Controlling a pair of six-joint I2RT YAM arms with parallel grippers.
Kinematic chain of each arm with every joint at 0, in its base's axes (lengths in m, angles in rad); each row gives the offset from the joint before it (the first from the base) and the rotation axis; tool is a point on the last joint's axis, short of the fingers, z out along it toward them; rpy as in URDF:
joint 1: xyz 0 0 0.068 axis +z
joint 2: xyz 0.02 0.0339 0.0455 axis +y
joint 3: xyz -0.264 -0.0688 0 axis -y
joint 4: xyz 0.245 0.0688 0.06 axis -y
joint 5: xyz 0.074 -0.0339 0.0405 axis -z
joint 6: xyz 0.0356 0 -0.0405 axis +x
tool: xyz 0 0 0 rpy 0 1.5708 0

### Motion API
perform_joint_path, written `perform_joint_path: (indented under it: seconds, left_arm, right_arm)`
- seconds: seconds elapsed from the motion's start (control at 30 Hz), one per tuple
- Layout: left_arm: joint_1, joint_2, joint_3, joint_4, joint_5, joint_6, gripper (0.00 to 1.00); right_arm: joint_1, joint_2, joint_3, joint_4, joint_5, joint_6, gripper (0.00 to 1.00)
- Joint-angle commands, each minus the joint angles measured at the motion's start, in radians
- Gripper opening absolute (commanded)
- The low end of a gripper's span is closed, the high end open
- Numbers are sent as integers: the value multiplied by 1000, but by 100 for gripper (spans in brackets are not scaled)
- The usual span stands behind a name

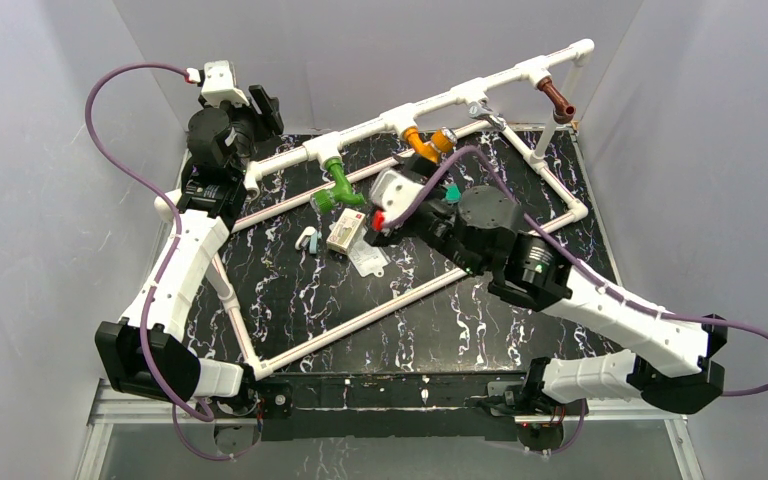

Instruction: Install the water faucets

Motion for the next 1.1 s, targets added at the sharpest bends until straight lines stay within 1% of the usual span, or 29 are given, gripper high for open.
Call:
perform_joint_path:
  seconds: [0.0,0.13,0.27,0.37,0.47,0.67,0.77,0.8,0.87,1.0,1.07]
  left_arm:
    - [-13,158,-156,-317,-3,7,59]
    - [-12,157,-155,-316,-3,6,59]
    - [-11,157,-156,-316,-1,6,59]
    - [-11,159,-156,-316,-2,4,59]
    - [-11,160,-155,-316,-2,4,59]
    - [-11,162,-158,-317,-3,6,59]
    - [-11,164,-155,-316,-2,6,59]
    - [-10,164,-155,-316,-2,7,59]
    - [-11,164,-155,-316,-2,6,59]
    - [-11,166,-155,-317,-2,4,59]
    - [-11,166,-156,-316,-2,5,59]
  right_arm:
    - [22,25,-23,77,32,-411,90]
    - [71,55,-77,141,91,-635,92]
    - [98,105,-109,173,140,-795,93]
    - [108,143,-124,249,153,-862,94]
    - [111,189,-138,323,188,-938,92]
    - [111,290,-123,485,266,-1004,83]
    - [109,317,-125,548,284,-1006,79]
    - [108,321,-130,563,283,-1002,75]
    - [106,330,-134,595,288,-986,61]
    - [105,348,-135,655,306,-926,26]
    - [105,358,-138,694,324,-876,5]
